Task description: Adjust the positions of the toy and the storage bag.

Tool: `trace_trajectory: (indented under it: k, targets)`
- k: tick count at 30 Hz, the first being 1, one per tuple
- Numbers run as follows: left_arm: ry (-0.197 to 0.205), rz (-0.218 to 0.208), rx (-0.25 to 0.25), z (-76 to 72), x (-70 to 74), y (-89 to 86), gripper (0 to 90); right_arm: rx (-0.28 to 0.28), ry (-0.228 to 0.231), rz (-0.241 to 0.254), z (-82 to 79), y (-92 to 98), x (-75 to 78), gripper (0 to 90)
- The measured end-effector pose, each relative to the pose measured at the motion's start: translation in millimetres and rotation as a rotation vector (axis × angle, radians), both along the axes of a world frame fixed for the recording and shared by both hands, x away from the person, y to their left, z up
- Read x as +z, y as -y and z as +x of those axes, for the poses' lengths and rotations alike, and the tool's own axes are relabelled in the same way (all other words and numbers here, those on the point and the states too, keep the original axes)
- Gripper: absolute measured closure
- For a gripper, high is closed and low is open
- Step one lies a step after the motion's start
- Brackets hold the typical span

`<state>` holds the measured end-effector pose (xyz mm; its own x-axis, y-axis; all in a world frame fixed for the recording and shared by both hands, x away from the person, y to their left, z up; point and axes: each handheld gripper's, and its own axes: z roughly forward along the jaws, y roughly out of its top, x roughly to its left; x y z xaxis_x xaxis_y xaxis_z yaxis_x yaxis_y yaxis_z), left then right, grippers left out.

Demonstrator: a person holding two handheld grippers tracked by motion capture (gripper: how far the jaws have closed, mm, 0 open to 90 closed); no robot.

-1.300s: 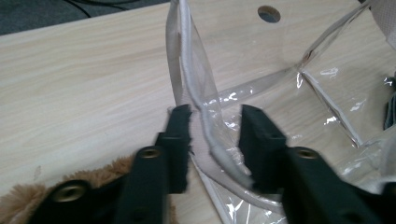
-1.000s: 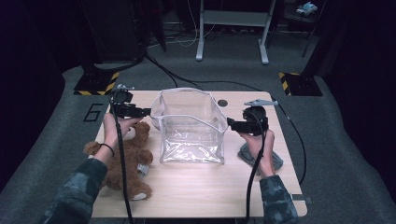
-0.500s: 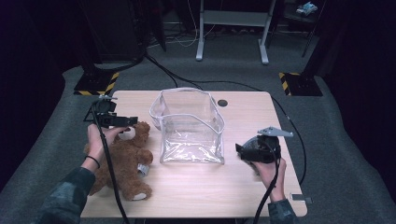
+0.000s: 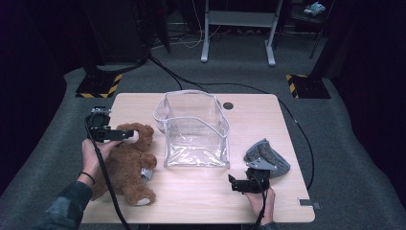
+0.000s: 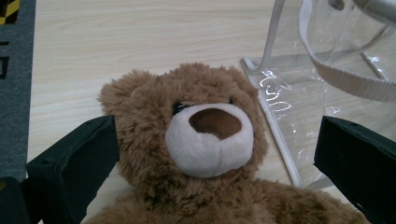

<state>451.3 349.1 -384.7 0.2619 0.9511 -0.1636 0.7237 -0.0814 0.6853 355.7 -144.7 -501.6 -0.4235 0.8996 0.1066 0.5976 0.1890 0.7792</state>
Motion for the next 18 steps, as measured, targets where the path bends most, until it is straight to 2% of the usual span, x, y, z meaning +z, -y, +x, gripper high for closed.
trace_trajectory:
  k: [2,3,6,9,10,11,12,16,17,18]
  targets:
    - [-0.004,0.003,-0.005,-0.9,-2.0,-1.3,0.0,-0.003,-0.004,-0.009,-0.3,-0.4,-4.9,0.0]
    - [-0.001,-0.009,0.002,-2.5,-4.3,-1.5,0.0,-0.011,-0.017,-0.007,-0.6,-1.3,-11.9,0.0]
    - [-0.009,-0.013,-0.001,-4.7,-8.2,-0.8,0.0,-0.010,-0.021,-0.002,-0.5,-1.4,-16.6,0.0]
    - [-0.037,-0.006,-0.002,-6.9,-18.9,-0.7,0.0,-0.001,-0.036,-0.002,0.7,-3.1,-24.8,0.0]
    - [-0.037,-0.006,-0.002,-6.9,-18.9,-0.7,0.0,-0.008,-0.036,-0.013,0.5,-4.0,-24.8,0.0]
    - [-0.067,0.003,-0.001,-7.3,-24.2,-1.0,0.0,0.000,-0.024,-0.012,0.6,-3.9,-24.5,0.0]
    - [-0.066,0.000,0.014,-8.0,-26.9,0.0,0.0,0.004,-0.026,-0.012,0.9,-4.0,-24.7,0.0]
    - [-0.075,0.007,0.019,-8.4,-31.9,1.2,0.0,0.009,-0.030,-0.014,1.1,-4.1,-25.4,0.0]
    - [-0.097,0.026,0.014,-7.5,-35.1,3.6,0.0,0.010,-0.038,-0.019,1.7,-4.3,-26.2,0.0]
    - [-0.097,0.026,0.014,-7.5,-35.1,3.6,0.0,0.009,-0.032,-0.022,1.4,-4.4,-26.4,0.1]
